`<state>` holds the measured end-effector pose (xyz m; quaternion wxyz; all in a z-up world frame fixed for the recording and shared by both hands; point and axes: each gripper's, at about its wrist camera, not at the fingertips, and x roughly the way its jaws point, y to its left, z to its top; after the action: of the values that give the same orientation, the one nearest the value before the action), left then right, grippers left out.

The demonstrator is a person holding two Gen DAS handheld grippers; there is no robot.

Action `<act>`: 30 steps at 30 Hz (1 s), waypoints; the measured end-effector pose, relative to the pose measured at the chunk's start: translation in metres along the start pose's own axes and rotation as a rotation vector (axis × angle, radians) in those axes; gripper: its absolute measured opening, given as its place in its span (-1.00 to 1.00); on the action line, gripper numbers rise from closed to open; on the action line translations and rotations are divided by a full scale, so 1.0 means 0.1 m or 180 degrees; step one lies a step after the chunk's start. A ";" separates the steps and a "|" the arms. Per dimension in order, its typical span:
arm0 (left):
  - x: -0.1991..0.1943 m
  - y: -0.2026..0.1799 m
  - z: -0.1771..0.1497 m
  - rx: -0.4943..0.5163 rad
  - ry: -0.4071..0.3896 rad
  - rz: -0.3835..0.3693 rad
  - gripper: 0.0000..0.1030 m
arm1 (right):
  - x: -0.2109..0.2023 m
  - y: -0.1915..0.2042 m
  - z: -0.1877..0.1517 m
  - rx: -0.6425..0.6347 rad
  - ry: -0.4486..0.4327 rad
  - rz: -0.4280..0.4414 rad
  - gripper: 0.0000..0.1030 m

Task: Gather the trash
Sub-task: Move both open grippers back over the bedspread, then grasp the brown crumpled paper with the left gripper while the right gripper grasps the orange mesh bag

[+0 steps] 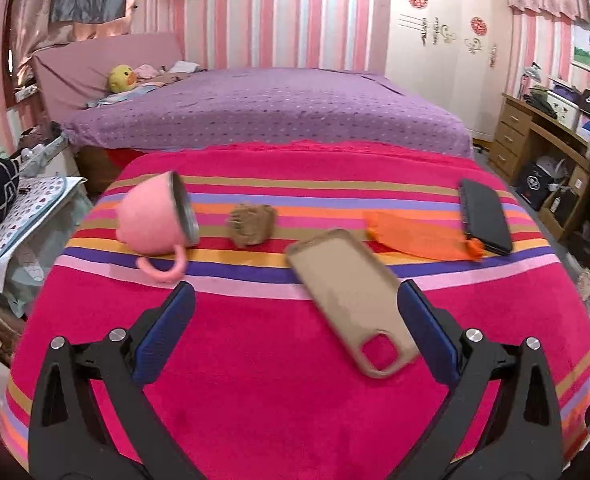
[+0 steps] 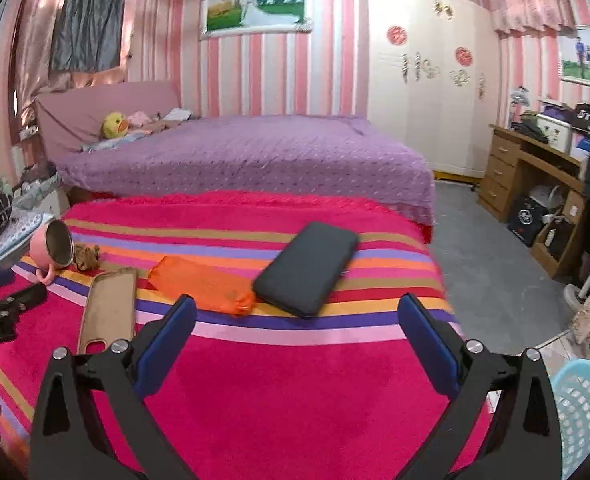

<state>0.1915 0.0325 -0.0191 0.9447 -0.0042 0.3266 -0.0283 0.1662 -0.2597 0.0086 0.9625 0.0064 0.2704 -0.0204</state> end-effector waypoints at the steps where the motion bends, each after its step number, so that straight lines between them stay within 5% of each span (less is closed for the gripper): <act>1: 0.03 0.05 0.01 -0.0004 0.0004 0.0032 0.89 | 0.11 0.06 -0.01 -0.0008 0.0059 0.0050 0.91; 12: 0.54 0.23 0.14 -0.0022 0.0176 0.0144 0.89 | 0.88 0.29 -0.08 -0.0071 0.0657 0.0235 0.88; 16: 0.68 0.24 0.21 0.0006 0.0204 0.0072 0.89 | 1.07 0.31 -0.05 -0.0049 0.0798 0.0351 0.32; 19: 0.76 0.26 0.24 0.0017 0.0236 0.0042 0.89 | 1.14 0.35 -0.03 -0.0065 0.0829 0.0383 0.27; 22: 0.83 0.28 0.28 -0.0019 0.0271 -0.0003 0.89 | 1.18 0.39 0.00 -0.0049 0.0872 0.0421 -0.08; 30: 0.89 0.28 0.31 -0.0025 0.0297 -0.0019 0.89 | 1.27 0.40 -0.06 0.0006 0.1011 0.0507 -0.17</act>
<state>0.2821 0.0552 -0.0504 0.9283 -0.0077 0.3704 -0.0300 0.2729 -0.2240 -0.0628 0.9063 0.0318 0.4176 0.0569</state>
